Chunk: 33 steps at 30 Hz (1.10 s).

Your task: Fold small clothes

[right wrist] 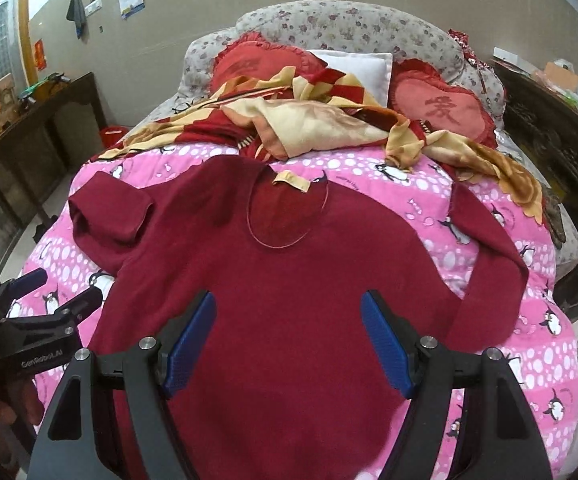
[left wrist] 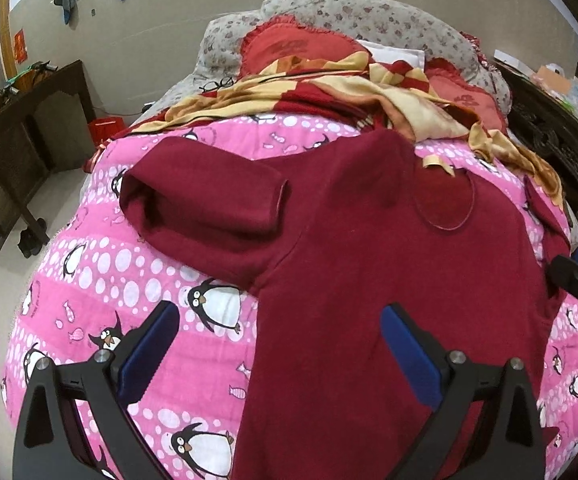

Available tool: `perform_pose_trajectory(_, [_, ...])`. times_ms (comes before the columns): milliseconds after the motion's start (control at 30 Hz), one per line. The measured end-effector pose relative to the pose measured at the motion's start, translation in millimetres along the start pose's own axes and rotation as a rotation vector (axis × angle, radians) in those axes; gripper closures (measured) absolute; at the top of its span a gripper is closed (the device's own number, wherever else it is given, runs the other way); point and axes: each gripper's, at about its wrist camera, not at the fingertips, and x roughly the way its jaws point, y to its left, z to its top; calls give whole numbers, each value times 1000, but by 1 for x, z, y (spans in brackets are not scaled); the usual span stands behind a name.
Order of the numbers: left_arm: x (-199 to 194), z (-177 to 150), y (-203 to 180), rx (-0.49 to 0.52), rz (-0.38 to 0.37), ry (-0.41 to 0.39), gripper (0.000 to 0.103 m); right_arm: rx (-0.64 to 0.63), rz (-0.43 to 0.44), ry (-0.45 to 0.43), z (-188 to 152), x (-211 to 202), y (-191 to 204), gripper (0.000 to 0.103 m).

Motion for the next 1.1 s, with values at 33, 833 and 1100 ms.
perform_pose_trajectory(33, [2,0,1,-2,2,1,1,2,5,1,-2,3,0,18])
perform_pose_trajectory(833, [27,-1,-3,3,-4,29,1,34,21,54,-12,38,5,18])
perform_pose_trajectory(1100, [33,-1,0,-7,-4,38,1,33,32,58,-11,43,9,18])
